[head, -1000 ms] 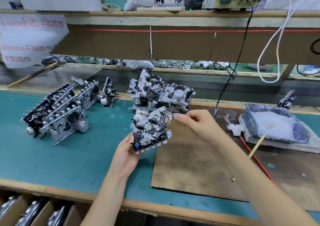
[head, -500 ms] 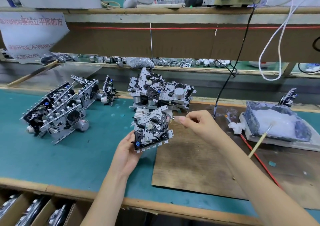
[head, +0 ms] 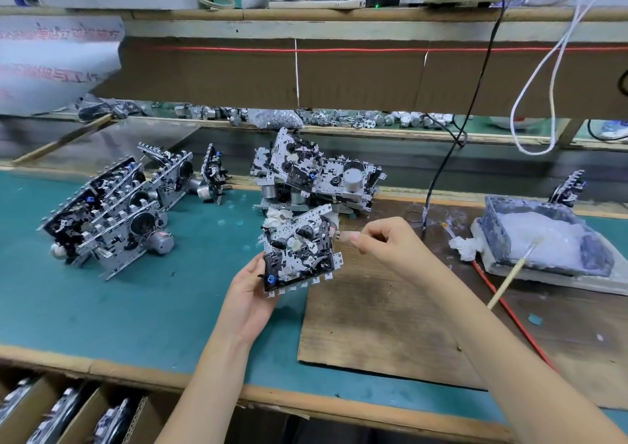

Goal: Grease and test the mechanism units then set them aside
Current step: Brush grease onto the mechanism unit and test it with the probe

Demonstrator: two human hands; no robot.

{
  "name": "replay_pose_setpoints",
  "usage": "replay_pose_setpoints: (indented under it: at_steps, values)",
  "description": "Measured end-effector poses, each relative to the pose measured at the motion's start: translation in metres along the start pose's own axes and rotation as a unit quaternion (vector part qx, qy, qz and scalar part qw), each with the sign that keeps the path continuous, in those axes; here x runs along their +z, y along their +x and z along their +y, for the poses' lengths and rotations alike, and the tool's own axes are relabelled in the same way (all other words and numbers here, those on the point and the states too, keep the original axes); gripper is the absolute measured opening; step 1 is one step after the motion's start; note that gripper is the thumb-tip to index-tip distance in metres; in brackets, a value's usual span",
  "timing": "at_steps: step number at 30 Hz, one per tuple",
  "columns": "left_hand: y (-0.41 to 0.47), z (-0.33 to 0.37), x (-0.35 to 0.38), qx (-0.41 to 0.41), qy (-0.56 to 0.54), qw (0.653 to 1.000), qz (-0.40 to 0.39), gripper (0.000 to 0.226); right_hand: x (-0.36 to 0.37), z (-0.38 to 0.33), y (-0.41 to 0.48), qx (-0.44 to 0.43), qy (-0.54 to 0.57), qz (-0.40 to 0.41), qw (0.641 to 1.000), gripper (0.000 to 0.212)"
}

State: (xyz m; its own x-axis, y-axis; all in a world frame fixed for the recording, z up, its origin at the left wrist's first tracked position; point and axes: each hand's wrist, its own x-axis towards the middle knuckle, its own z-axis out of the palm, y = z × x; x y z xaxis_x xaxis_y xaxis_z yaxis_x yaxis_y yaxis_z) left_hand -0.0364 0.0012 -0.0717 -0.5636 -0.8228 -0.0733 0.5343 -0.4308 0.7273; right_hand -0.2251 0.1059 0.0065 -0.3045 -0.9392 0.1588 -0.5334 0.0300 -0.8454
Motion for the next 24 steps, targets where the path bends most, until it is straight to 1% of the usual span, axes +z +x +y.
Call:
replay_pose_setpoints:
  at_steps: [2,4,6,8,9,10,11,12,13,14,15,16,17,18,20,22,24]
  values:
    - [0.000,0.000,0.001,0.004,0.006,1.000,-0.004,0.032,0.000,0.000,0.000,0.011,0.004,-0.003,1.000,0.039]
    - [0.001,0.000,0.000,0.004,0.009,1.000,-0.008,0.038,-0.002,-0.002,0.000,0.019,-0.002,-0.011,1.000,0.039]
    - [0.001,0.000,-0.002,0.004,0.008,1.000,-0.009,0.039,-0.005,-0.004,0.002,0.046,-0.010,-0.029,0.998,0.038]
    - [0.001,-0.001,-0.003,0.005,0.004,1.000,-0.010,0.038,-0.006,-0.008,0.003,0.070,-0.050,-0.039,0.996,0.031]
    - [0.001,0.000,-0.003,0.007,0.004,1.000,-0.011,0.038,-0.005,-0.011,0.003,0.058,-0.072,-0.015,0.996,0.024]
    - [0.001,-0.001,-0.003,0.008,0.007,1.000,-0.013,0.038,-0.005,-0.015,0.003,0.032,-0.076,0.026,0.996,0.021]
    - [0.001,-0.001,-0.003,0.009,0.011,1.000,-0.014,0.038,-0.004,-0.022,0.003,-0.002,-0.074,0.056,0.996,0.031]
    - [0.001,0.000,-0.002,0.010,0.017,1.000,-0.018,0.038,-0.003,-0.030,0.004,-0.043,-0.101,0.058,0.992,0.048]
    - [0.000,0.000,-0.002,0.011,0.023,0.999,-0.024,0.038,0.000,-0.039,0.005,-0.087,-0.175,0.033,0.980,0.067]
    - [-0.001,0.000,-0.001,0.012,0.028,0.999,-0.030,0.038,0.006,-0.047,0.006,-0.122,-0.277,-0.006,0.953,0.085]
    - [-0.001,0.000,0.000,0.013,0.028,0.999,-0.033,0.037,0.014,-0.052,0.007,-0.149,-0.375,-0.041,0.914,0.099]
    - [-0.001,0.000,0.000,0.013,0.026,0.999,-0.031,0.035,0.023,-0.055,0.009,-0.165,-0.453,-0.069,0.874,0.110]
    - [-0.002,0.001,0.001,0.012,0.024,0.999,-0.029,0.034,0.033,-0.056,0.012,-0.173,-0.504,-0.090,0.841,0.117]
    - [-0.002,0.001,0.001,0.012,0.024,0.999,-0.028,0.035,0.042,-0.057,0.014,-0.176,-0.537,-0.107,0.818,0.121]
    - [-0.003,0.002,0.001,0.011,0.028,0.999,-0.024,0.035,0.053,-0.054,0.018,-0.175,-0.566,-0.121,0.796,0.119]
    - [-0.003,0.002,0.002,0.009,0.037,0.999,-0.019,0.035,0.056,-0.053,0.022,-0.169,-0.568,-0.118,0.797,0.112]
    - [-0.003,0.002,0.003,0.005,0.045,0.999,-0.017,0.035,0.056,-0.049,0.025,-0.163,-0.557,-0.123,0.805,0.109]
